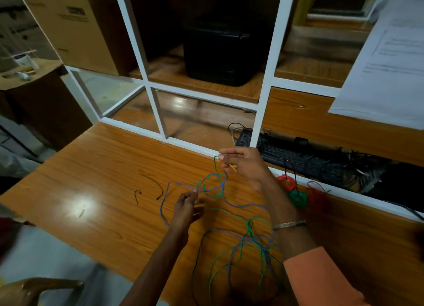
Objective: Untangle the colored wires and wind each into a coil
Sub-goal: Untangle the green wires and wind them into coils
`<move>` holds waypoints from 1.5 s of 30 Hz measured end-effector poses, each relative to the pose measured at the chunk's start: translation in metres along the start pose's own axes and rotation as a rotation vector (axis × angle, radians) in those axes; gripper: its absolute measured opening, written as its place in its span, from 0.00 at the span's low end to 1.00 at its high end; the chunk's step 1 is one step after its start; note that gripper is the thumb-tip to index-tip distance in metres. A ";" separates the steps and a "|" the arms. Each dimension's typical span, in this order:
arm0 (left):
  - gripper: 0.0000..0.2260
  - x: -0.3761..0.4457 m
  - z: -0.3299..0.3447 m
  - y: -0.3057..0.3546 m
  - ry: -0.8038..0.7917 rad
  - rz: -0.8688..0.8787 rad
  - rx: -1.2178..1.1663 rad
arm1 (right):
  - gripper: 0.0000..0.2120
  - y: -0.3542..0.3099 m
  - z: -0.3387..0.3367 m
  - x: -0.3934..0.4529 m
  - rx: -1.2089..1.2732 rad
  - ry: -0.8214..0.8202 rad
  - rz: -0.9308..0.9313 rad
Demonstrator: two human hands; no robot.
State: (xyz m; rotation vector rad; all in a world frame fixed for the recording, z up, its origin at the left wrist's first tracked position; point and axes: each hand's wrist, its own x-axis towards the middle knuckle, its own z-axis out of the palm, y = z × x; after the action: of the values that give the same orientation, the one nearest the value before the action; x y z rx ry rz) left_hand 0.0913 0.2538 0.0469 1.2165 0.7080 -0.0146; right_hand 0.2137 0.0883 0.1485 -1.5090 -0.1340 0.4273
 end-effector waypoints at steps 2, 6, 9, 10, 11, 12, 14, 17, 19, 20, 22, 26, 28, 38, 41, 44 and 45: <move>0.15 0.005 0.003 0.013 -0.032 0.010 -0.065 | 0.11 -0.017 -0.001 -0.007 0.090 -0.050 0.003; 0.23 0.012 0.004 0.032 -0.063 0.072 -0.062 | 0.10 -0.020 -0.011 -0.013 0.165 -0.021 -0.016; 0.27 0.018 0.010 0.029 -0.148 0.141 0.141 | 0.12 -0.015 -0.017 -0.021 0.252 -0.006 -0.052; 0.26 0.020 0.014 0.025 -0.192 0.146 0.221 | 0.13 -0.014 -0.019 -0.025 0.289 -0.003 -0.070; 0.23 0.022 0.019 0.019 -0.241 0.149 0.308 | 0.13 -0.014 -0.019 -0.028 0.325 0.004 -0.087; 0.18 0.026 0.023 0.012 -0.285 0.169 0.387 | 0.13 -0.014 -0.020 -0.031 0.360 0.022 -0.106; 0.10 0.031 0.027 0.000 -0.305 0.294 0.504 | 0.13 -0.014 -0.024 -0.034 0.440 0.093 -0.131; 0.11 0.038 0.020 -0.002 -0.278 0.427 0.557 | 0.11 -0.012 -0.039 -0.037 0.520 0.276 -0.152; 0.11 0.043 0.011 0.003 -0.293 0.438 0.439 | 0.10 -0.011 -0.049 -0.040 0.530 0.393 -0.165; 0.10 0.045 0.005 0.007 -0.255 0.433 0.362 | 0.09 -0.011 -0.053 -0.041 0.547 0.450 -0.167; 0.09 0.054 -0.010 0.014 -0.123 0.456 0.288 | 0.09 -0.008 -0.059 -0.043 0.565 0.505 -0.160; 0.05 0.077 -0.035 0.025 0.017 0.481 0.324 | 0.09 -0.001 -0.064 -0.047 0.499 0.458 -0.106; 0.14 0.083 -0.041 0.034 0.042 0.448 0.414 | 0.09 0.000 -0.064 -0.049 0.488 0.467 -0.083; 0.11 0.042 0.008 0.021 -0.032 0.582 0.695 | 0.09 -0.019 -0.043 -0.064 0.311 0.238 0.066; 0.20 0.033 0.036 -0.006 -0.134 0.388 0.720 | 0.09 -0.031 -0.039 -0.073 0.333 0.128 0.059; 0.27 0.032 0.058 -0.024 -0.160 0.257 0.838 | 0.09 -0.039 -0.042 -0.081 0.379 0.024 0.027; 0.25 0.030 0.063 -0.025 -0.150 0.223 0.841 | 0.09 -0.041 -0.045 -0.083 0.399 0.004 0.020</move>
State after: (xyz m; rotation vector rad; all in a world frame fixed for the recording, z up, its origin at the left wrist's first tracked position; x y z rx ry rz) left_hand 0.1362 0.2006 0.0210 2.0692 0.4280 -0.2353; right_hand 0.1606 0.0169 0.2007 -1.1191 -0.0277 0.4377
